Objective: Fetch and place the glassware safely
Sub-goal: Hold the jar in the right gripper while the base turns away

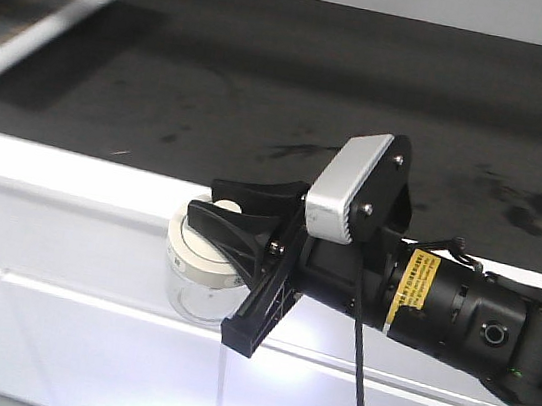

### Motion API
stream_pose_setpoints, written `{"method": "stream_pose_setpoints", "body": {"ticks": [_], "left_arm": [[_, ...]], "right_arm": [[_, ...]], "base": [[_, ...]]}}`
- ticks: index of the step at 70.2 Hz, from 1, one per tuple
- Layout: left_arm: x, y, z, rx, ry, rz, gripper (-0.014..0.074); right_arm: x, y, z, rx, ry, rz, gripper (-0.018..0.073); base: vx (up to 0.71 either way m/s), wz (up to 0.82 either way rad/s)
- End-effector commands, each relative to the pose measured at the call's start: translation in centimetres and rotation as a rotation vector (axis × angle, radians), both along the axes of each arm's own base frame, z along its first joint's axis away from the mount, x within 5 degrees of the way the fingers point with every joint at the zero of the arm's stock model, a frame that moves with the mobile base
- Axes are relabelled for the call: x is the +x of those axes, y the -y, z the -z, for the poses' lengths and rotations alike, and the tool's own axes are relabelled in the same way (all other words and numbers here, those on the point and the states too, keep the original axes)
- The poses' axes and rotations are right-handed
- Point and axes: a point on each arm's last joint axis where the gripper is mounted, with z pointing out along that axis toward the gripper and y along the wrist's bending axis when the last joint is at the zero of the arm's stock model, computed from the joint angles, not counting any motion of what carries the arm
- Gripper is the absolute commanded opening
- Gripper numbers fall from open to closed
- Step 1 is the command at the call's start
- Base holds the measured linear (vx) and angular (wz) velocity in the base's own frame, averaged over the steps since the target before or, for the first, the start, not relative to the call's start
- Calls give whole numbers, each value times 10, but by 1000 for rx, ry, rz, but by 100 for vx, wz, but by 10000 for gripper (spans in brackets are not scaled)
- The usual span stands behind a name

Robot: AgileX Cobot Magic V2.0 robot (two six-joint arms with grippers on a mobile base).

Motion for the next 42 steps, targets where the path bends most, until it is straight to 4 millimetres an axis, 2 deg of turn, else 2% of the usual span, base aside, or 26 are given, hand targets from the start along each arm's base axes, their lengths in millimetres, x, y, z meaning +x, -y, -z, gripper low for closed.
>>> {"method": "stream_pose_setpoints", "body": {"ticks": [1, 42], "left_arm": [[1, 1, -14, -13, 89, 6, -7], [1, 1, -14, -13, 89, 6, -7]], "right_arm": [[-5, 1, -24, 118, 50, -35, -4], [-5, 1, -24, 118, 50, -35, -4]], "base": [[-13, 79], [-14, 91]]}}
